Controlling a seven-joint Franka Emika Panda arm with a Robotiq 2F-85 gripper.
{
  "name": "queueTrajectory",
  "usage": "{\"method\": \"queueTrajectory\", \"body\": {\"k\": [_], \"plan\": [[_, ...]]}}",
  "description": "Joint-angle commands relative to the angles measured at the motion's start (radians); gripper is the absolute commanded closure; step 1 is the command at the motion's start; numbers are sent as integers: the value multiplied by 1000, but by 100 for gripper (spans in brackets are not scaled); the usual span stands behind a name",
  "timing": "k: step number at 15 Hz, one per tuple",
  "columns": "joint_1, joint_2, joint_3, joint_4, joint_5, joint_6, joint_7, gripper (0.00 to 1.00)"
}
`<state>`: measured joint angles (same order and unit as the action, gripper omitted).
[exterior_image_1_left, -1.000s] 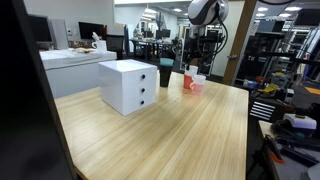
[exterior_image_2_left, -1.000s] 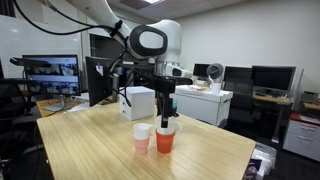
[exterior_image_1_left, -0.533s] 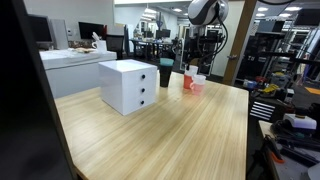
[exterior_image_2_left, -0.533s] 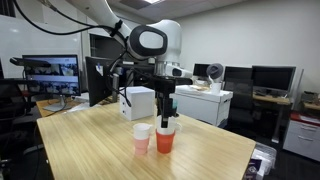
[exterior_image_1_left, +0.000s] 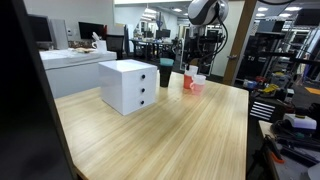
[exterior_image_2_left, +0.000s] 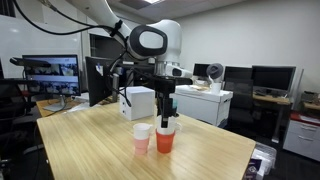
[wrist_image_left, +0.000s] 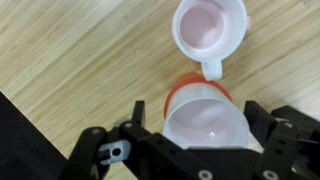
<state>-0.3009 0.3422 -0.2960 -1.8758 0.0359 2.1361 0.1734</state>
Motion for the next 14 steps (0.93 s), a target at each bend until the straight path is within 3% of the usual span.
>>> {"method": "queueTrajectory", "body": {"k": [1,14], "plan": [[-3,1,2,4,-1,-3,0,0],[1,41,1,35,-4,7,26,0]]}}
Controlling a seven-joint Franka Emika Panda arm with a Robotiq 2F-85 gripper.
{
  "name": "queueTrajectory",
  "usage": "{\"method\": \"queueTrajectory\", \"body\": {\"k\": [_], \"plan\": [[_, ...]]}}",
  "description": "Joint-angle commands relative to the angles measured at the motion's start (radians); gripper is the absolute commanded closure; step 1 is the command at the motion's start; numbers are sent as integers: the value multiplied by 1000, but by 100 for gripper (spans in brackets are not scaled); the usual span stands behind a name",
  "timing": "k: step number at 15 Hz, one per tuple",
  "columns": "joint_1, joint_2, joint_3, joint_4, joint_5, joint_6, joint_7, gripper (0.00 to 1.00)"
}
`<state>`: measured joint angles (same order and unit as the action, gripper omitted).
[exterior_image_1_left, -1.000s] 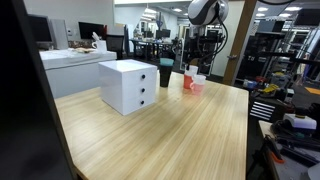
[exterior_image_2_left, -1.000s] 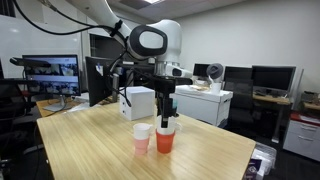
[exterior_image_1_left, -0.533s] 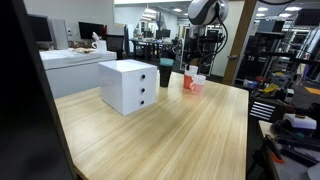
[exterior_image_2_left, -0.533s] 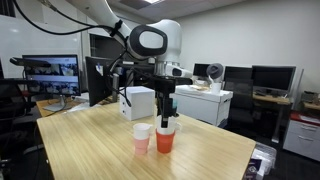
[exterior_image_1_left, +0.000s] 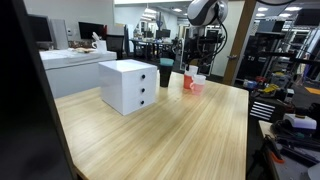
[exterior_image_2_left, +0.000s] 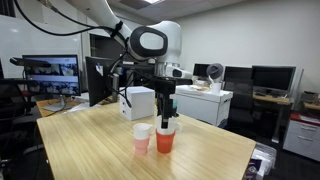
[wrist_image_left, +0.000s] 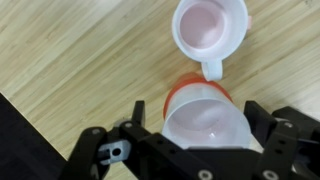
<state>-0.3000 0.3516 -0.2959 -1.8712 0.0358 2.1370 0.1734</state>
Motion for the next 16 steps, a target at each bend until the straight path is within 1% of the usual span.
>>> {"method": "queueTrajectory", "body": {"k": [1,2,3,7,13,16], "plan": [[1,44,1,41,-4,7,28,0],[4,58,0,50,-10,30,35,0],[-3,31,4,28,-1,5,6,0],[-4,44,4,37,-1,7,6,0],[-5,-12,7,-27,7,75,-15,0],[-2,-30,5,-53,-1,63,-18,0]]}}
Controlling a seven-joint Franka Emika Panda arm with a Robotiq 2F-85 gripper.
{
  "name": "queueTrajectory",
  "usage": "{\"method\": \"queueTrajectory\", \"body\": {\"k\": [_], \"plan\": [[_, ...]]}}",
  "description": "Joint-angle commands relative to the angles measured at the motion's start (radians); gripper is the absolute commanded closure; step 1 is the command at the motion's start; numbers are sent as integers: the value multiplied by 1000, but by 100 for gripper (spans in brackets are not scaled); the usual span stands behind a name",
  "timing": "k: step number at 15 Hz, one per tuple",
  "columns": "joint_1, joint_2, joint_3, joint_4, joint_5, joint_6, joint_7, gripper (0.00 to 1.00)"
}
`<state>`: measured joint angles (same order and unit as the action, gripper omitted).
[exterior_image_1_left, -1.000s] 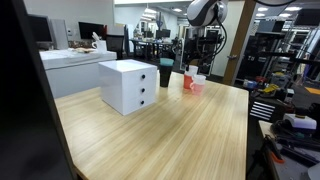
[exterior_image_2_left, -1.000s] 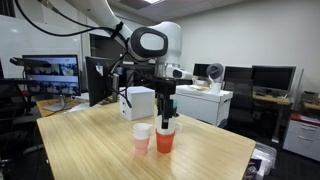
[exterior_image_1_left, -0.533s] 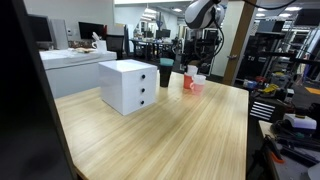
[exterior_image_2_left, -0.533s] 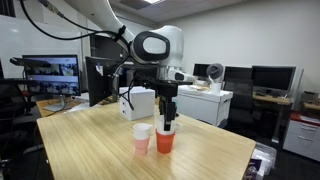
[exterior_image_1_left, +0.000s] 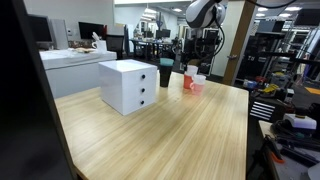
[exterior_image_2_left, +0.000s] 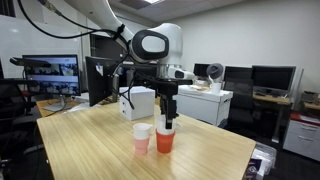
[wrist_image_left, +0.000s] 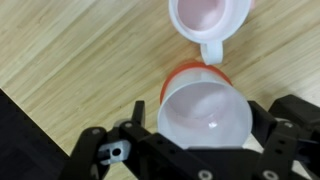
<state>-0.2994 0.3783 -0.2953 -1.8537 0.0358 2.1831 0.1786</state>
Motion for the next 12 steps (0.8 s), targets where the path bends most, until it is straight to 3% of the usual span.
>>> {"method": "queueTrajectory", "body": {"k": [1,2,3,4,9,10,12], "plan": [[-2,-62,2,-82,-7,19,-24,0],[-1,-67,1,-94,-10,20,-26,0],[-1,-68,1,-99,-9,14,-25,25],[-2,-70,1,-104,-8,13,-26,26],[-2,-67,-1,-101,-11,26,-24,58],[-2,-66,-1,-101,-11,29,-22,9],[-2,-66,0,-100,-8,31,-23,7]]}}
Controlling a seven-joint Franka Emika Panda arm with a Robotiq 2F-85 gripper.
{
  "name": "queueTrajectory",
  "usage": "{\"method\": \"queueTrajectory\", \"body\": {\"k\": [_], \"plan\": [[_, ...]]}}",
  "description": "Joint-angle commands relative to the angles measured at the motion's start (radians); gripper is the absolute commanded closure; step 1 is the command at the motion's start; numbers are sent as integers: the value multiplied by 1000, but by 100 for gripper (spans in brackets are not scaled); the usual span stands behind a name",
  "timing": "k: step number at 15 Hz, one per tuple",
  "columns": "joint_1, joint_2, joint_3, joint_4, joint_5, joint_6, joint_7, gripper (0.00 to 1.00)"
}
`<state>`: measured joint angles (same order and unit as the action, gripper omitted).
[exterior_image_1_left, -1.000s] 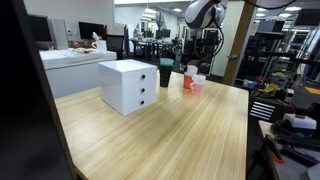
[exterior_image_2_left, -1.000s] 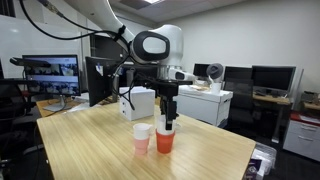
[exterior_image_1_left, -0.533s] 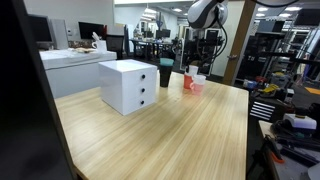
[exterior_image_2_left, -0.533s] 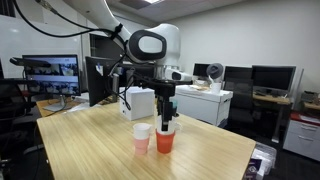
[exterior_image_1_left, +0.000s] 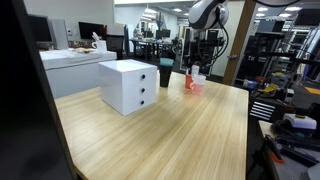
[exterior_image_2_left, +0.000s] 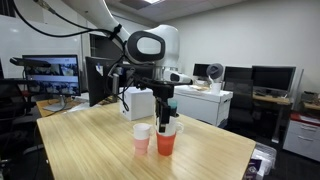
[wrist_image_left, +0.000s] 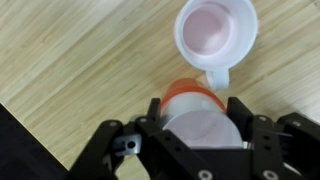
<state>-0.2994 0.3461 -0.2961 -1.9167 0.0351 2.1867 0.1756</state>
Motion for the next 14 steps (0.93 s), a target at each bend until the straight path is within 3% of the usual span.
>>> {"method": "queueTrajectory", "body": {"k": [1,14], "plan": [[-2,-32,1,-35,-8,27,-20,3],[-17,37,3,48,7,16,-18,0]]}}
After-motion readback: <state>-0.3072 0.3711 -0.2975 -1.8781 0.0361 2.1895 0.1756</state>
